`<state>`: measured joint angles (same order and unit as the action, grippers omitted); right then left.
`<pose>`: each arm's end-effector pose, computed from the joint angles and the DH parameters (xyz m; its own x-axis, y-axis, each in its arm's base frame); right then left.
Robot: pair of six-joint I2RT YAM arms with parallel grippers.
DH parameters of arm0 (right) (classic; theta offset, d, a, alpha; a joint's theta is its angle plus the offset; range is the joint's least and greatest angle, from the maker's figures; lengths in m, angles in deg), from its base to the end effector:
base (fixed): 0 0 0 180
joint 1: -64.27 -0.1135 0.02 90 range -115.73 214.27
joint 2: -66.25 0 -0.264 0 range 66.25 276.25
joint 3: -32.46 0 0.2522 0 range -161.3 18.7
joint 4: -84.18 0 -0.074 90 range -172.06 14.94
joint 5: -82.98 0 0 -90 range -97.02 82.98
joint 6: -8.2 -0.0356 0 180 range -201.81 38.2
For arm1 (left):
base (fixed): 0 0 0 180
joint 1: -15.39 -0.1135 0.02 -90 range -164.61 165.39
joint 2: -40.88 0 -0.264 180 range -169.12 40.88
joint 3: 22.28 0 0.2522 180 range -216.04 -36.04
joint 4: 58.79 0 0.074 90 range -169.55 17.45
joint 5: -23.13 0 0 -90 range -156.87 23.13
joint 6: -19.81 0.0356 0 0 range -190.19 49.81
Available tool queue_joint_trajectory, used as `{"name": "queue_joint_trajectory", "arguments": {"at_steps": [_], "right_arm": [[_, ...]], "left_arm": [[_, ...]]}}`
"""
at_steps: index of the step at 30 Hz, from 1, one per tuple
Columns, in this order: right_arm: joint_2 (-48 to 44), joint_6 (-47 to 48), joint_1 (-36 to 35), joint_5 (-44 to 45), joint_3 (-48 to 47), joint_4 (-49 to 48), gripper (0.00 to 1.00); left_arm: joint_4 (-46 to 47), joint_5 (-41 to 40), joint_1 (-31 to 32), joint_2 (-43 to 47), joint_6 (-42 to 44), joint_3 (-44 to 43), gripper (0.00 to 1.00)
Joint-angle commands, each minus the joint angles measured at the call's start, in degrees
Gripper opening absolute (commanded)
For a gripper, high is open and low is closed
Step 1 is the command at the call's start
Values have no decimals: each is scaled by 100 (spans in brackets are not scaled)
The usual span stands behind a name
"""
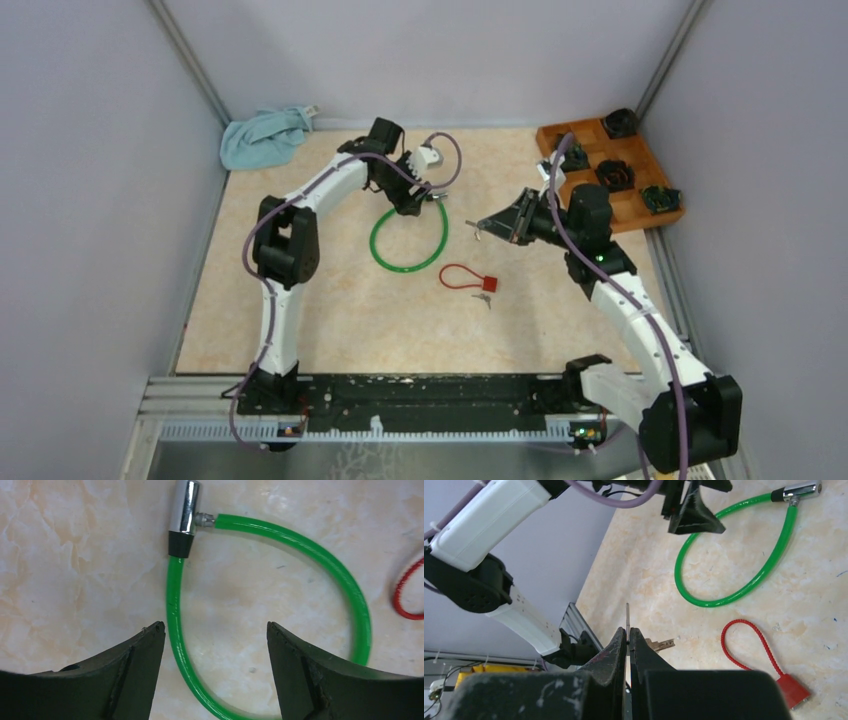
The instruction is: Unlock with the key
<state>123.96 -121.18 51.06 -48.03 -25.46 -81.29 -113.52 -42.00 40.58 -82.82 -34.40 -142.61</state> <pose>0.2175 0.0751 0.3127 -0.6882 0.3302 -0.6460 -0.4590 0.4914 0.7402 0.4229 -0.2155 0.2281 -0.2797 0.7179 -0.6375 0.9256 0.3779 0.0194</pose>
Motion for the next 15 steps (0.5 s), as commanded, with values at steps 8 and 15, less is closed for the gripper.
{"name": "queue_joint_trajectory", "arguments": {"at_steps": [8,15], "right_arm": [[-315,9,23,-144,64,-186,0],[-359,25,28,-111,109,-98,0]], "left_arm": [[665,-308,-72,-829,866,-561,76],[633,2,-55,-1123,1132,-609,65]]}}
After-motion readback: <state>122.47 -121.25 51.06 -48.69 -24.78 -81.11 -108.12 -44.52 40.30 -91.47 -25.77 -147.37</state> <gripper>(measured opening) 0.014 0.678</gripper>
